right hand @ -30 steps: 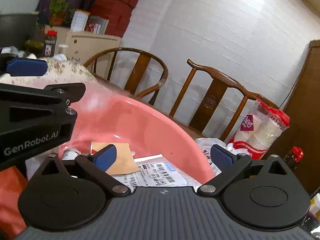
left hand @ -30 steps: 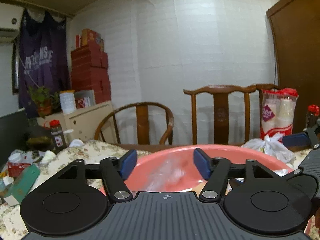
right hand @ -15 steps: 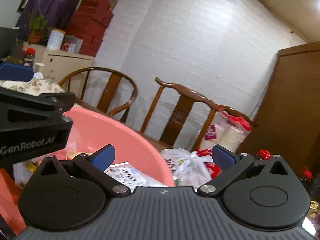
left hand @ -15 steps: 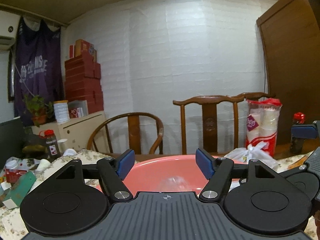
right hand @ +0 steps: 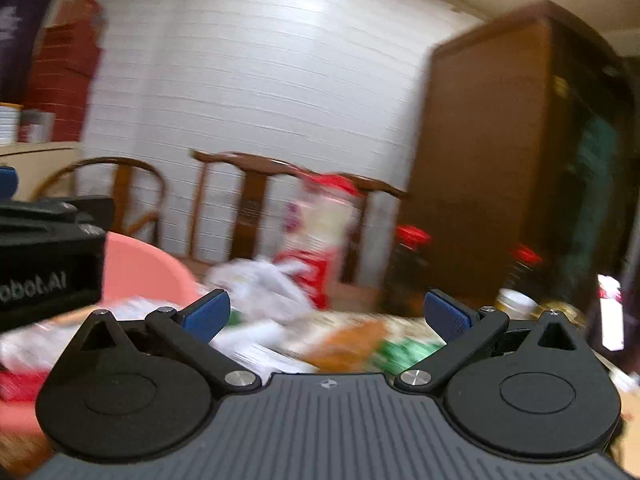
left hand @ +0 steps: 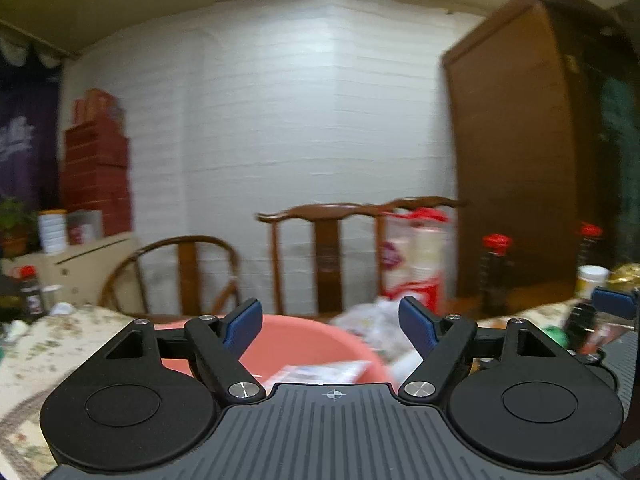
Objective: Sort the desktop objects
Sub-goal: 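Move the left tool back over the table pile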
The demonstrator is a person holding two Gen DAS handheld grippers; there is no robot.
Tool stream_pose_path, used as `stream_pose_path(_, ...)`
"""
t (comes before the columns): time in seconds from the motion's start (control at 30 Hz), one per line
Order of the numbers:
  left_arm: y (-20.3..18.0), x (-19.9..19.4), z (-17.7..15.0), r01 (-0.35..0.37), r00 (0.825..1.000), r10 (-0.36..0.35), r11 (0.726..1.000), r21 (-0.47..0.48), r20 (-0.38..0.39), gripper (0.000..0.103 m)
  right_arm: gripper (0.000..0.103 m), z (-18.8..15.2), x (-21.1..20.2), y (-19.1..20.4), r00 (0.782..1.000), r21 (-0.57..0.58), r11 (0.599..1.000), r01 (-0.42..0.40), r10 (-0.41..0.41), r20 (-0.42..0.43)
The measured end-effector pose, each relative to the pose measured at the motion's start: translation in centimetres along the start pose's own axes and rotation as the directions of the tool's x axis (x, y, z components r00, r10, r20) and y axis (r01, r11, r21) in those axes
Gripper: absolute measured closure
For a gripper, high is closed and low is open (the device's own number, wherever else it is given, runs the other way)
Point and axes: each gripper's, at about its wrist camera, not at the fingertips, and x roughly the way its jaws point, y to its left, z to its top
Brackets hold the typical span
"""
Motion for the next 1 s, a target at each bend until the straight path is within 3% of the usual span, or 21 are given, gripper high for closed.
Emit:
stream_pose_path(0.23, -7.1, -0.7, -1.8, 0.168, 0.986, -0.168, 0.985, 0.027, -0.002, 0.013, 0.0, -4.5, -0.9, -7.5, 0.987, 0.075, 0.986, 0.149, -0.143, -0.073)
stream_pose_path(0.43, -11.2, 0.0, -4.4, 0.251, 0.968, -0.249, 0.967, 0.05, -0.043, 0.013, 0.0, -7.7, -1.4, -12.1, 0.965, 0.151, 0.959, 0.239, -0.217, -0.148)
stream_pose_path(0.7, -13.1, 2.0, -7.1, 0.245, 0.968, -0.242, 0.968, 0.049, -0.063, 0.012, 0.0, -9.8, -0.8, -14.8, 0.941, 0.22, 0.924, 0.314, -0.272, -0.202)
stream_pose_path(1.0, -12.9, 5.1, -9.0, 0.257, 0.959, -0.256, 0.966, -0.005, -0.12, 0.011, 0.0, -10.6, 1.3, -16.2, 0.926, 0.201, 0.915, 0.35, -0.305, -0.225)
